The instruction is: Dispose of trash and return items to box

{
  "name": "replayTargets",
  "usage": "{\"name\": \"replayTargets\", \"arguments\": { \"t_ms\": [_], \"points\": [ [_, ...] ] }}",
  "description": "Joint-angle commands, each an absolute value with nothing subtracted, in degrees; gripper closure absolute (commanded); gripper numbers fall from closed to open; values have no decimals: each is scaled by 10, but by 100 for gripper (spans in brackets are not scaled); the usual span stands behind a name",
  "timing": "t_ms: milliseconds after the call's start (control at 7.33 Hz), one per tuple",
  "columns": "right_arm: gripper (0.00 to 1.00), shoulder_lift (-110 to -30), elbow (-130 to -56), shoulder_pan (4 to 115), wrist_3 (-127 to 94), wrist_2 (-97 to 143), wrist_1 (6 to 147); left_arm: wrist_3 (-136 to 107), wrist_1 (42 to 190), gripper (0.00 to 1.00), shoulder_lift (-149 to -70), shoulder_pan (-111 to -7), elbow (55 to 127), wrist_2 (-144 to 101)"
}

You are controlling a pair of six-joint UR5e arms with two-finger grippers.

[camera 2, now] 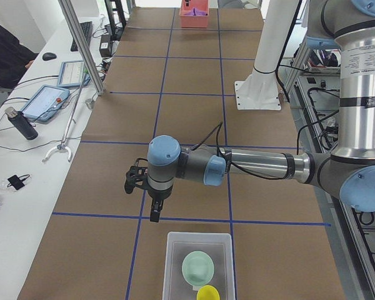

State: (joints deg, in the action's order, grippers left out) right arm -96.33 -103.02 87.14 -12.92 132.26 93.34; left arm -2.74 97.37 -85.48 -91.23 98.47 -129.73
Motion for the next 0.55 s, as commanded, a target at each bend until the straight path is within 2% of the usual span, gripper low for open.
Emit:
{"name": "replayTargets", "arguments": {
  "t_ms": [0, 409],
  "points": [
    [0, -962, -1030, 874, -129, 1323, 933, -27, 974, 2, -855, -912, 983, -1297],
    [0, -961, -1032, 875, -130, 1323, 933, -26, 974, 2, -857, -912, 978, -1297]
  ]
}}
